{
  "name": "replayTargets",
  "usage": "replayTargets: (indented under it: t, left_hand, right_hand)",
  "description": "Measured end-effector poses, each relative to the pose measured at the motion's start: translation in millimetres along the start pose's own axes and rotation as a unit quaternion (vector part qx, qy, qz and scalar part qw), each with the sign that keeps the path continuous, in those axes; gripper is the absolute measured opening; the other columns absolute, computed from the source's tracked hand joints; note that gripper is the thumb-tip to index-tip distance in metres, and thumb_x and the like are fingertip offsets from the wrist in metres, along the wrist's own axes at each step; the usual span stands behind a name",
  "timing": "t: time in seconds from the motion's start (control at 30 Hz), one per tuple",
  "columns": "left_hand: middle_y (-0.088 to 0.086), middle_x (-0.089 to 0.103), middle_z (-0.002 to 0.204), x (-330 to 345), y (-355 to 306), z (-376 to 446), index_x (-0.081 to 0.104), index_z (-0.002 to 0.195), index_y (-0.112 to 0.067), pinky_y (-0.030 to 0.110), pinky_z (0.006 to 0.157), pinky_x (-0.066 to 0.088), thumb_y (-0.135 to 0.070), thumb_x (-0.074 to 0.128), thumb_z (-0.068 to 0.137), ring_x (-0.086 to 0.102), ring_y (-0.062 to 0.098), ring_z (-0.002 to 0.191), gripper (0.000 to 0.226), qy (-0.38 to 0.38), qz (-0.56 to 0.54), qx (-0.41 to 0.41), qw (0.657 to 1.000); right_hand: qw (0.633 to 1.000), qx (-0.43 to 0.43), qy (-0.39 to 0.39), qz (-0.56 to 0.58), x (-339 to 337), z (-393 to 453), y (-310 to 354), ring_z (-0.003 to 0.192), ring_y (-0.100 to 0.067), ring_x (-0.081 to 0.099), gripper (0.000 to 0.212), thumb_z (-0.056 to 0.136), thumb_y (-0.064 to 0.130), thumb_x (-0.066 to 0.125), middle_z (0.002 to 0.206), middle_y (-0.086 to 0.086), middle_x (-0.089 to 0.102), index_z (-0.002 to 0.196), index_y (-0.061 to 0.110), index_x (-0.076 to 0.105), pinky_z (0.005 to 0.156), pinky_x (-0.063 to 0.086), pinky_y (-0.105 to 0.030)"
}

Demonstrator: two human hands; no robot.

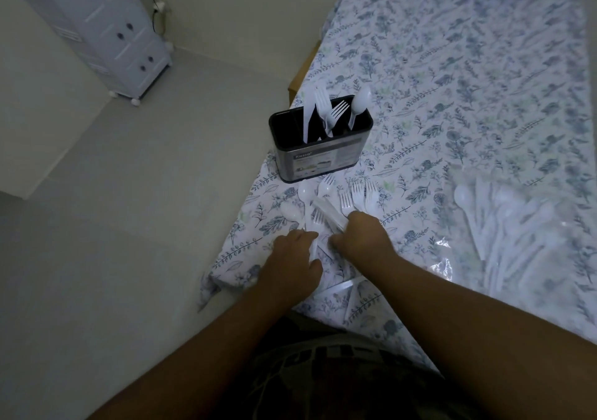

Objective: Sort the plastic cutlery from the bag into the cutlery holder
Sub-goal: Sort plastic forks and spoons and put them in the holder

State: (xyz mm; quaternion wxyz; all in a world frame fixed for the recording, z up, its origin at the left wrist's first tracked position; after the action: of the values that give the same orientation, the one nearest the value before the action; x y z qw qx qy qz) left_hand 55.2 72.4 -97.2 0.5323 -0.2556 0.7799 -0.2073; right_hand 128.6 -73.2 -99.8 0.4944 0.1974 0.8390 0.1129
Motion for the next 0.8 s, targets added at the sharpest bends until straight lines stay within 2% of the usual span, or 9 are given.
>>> replayTargets:
  t: [0.17,0.23,0.37,0.47,0.57,0.63,0.7,0.73,0.8]
  left_hand:
    - [0.002,0.04,0.147,1.3,-3.9,-3.8,0.039,0.148,-0.019,0.035,0.112,0.029,-0.028,0.058,0.094,0.032,0.022,0.135,0.058,-0.001,0.006,-0.011,1.0]
    - [0.003,0.041,0.146,1.5,-6.0,-6.0,0.041,0.147,-0.019,0.036,0.111,0.031,-0.028,0.058,0.093,0.033,0.021,0.134,0.057,-0.009,0.004,-0.012,1.0]
    - [0.002,0.04,0.144,2.5,-8.8,-11.5,0.042,0.146,-0.02,0.037,0.111,0.032,-0.03,0.058,0.092,0.033,0.021,0.135,0.057,-0.016,0.017,-0.011,1.0]
    - [0.003,0.043,0.137,1.1,-11.9,-16.1,0.049,0.139,-0.019,0.034,0.107,0.035,-0.028,0.061,0.09,0.037,0.02,0.129,0.051,-0.058,0.009,-0.004,0.998]
    - [-0.002,0.053,0.117,-4.0,-27.7,-17.9,0.058,0.123,-0.018,0.027,0.097,0.042,-0.027,0.062,0.093,0.05,0.012,0.111,0.032,-0.123,-0.088,-0.021,0.988]
    - [-0.004,0.061,0.108,-2.8,-41.2,-13.9,0.059,0.122,-0.018,0.028,0.088,0.052,-0.034,0.058,0.098,0.06,0.01,0.099,0.029,-0.074,-0.232,-0.113,0.963]
    - [0.005,0.07,0.107,5.3,-54.3,-9.9,0.063,0.122,-0.017,0.033,0.077,0.06,-0.035,0.054,0.101,0.069,0.021,0.096,0.029,0.021,-0.399,-0.222,0.89]
    - [0.009,0.072,0.105,9.8,-59.0,-8.8,0.066,0.118,-0.016,0.031,0.07,0.059,-0.032,0.054,0.101,0.071,0.023,0.094,0.026,0.05,-0.444,-0.246,0.86]
    - [0.013,0.073,0.102,14.7,-67.0,-9.4,0.071,0.108,-0.014,0.027,0.065,0.056,-0.025,0.057,0.1,0.07,0.022,0.087,0.02,0.062,-0.456,-0.24,0.854]
  right_hand:
    - [0.998,-0.025,-0.007,-0.055,-0.5,-3.3,-7.2,0.08,-0.023,0.063,0.017,0.091,0.026,0.069,0.091,-0.005,0.066,0.097,0.013,0.06,0.069,0.051,-0.032]
    - [0.998,-0.032,-0.008,-0.06,-1.8,-4.5,-9.4,0.08,-0.023,0.063,0.021,0.09,0.029,0.07,0.091,-0.005,0.066,0.098,0.012,0.062,0.069,0.051,-0.032]
    - [1.0,-0.022,0.012,-0.007,-4.7,-5.5,-13.7,0.075,-0.023,0.062,0.035,0.083,0.038,0.079,0.077,-0.001,0.056,0.085,0.013,0.055,0.062,0.05,-0.029]
    - [0.997,0.017,0.023,0.07,-14.9,-11.6,-15.5,0.061,-0.019,0.059,0.037,0.081,0.037,0.081,0.07,-0.002,0.057,0.079,0.008,0.058,0.05,0.048,-0.028]
    - [0.963,0.074,0.069,0.25,-29.7,-26.3,-23.1,0.041,-0.02,0.051,0.03,0.082,0.029,0.077,0.054,-0.006,0.056,0.072,0.005,0.06,0.041,0.043,-0.027]
    - [0.94,0.061,0.132,0.307,-34.5,-40.6,-28.9,0.038,-0.019,0.044,0.028,0.08,0.029,0.075,0.046,-0.003,0.05,0.069,0.008,0.059,0.044,0.038,-0.027]
    - [0.921,0.045,0.18,0.342,-33.7,-56.4,-35.6,0.042,-0.016,0.044,0.024,0.082,0.03,0.073,0.05,-0.004,0.049,0.076,0.009,0.063,0.046,0.037,-0.027]
    - [0.911,0.047,0.193,0.362,-31.9,-62.9,-39.3,0.043,-0.016,0.043,0.023,0.084,0.03,0.072,0.053,-0.005,0.05,0.08,0.008,0.065,0.045,0.035,-0.026]
    - [0.897,0.064,0.202,0.388,-28.7,-71.6,-46.9,0.049,-0.017,0.044,0.027,0.085,0.035,0.07,0.06,-0.008,0.053,0.081,0.008,0.068,0.047,0.035,-0.026]
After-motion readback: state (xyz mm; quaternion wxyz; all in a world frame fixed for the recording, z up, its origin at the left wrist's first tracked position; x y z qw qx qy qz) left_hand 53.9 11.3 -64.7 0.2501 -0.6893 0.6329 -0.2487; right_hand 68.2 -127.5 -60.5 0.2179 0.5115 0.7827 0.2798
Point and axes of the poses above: each hand's wrist, its own z-axis towards the middle knuckle, its own x-axis out of the palm, y = z × x, the point moved 3 cm from there along z, towards the middle knuckle
